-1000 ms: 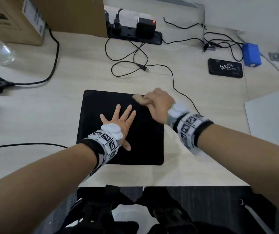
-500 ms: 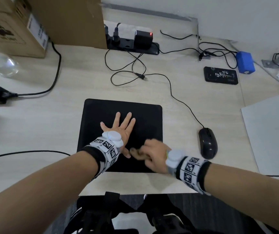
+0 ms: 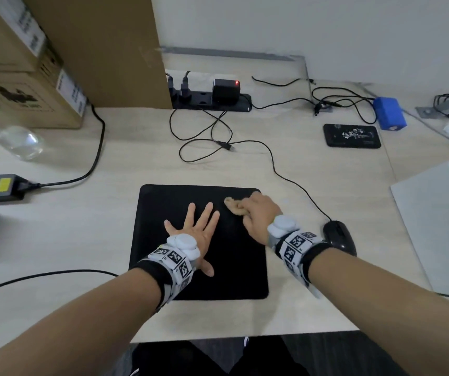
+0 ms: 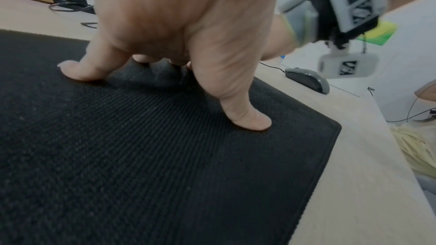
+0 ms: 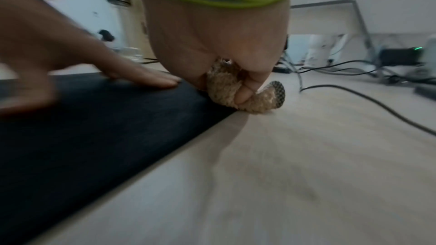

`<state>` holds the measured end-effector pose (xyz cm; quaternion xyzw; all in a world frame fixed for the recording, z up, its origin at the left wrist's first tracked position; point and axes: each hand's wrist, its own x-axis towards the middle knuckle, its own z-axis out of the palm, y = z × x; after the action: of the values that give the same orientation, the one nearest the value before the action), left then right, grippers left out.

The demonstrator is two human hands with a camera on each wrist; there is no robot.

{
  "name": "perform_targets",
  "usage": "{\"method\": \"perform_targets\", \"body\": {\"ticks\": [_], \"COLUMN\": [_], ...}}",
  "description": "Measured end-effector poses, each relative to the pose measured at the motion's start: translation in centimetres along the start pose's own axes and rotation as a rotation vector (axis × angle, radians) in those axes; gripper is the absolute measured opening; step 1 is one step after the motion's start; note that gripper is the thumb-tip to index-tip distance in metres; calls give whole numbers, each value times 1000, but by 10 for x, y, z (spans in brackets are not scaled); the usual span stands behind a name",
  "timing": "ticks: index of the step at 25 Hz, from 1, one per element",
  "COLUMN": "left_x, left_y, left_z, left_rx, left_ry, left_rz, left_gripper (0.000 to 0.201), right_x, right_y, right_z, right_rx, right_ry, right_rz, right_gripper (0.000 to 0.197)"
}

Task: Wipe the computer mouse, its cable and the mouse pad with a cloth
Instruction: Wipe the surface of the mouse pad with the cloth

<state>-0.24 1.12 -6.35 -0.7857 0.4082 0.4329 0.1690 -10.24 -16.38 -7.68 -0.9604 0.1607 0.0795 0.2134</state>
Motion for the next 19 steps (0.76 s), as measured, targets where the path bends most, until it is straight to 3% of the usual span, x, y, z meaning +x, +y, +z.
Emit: {"method": "perform_targets", "body": {"ticks": [3,5,7,9,11,13,16,19], "left_x": [0,-1,-2,-2,-1,0,1,0], "left_y": [0,0,1,1,1,1,1,1], "left_z": [0,0,-1,-2,-2,-2,-2,-1], "left_rx": [-19,-25,-23,-20,-18,-5,-10,-21], "left_ry": [-3,-8,-5,0,-2,-11,-18,-9], "left_rz": [6,6,7,2,-3,-10,-10,-6], "left_gripper": [143,143,143,143,143,143,144,143], "right_x": [-57,-91,-88,-47,3,34,21,-27], "right_y": [-8,-11,-8,-5,-3,1,-3,-5], "right_z": [16,18,3,-19,-36,-37,-18,2], "right_rx": [117,136,92,69,52,5,-3,89], "right_ry": [-27,-135,-215,-95,67,59,-33,-47], "right_rz": [-144,-236,-300,-258,-111,19,43,-109], "right_gripper": [25,24,25,26,29,31,34,32]}}
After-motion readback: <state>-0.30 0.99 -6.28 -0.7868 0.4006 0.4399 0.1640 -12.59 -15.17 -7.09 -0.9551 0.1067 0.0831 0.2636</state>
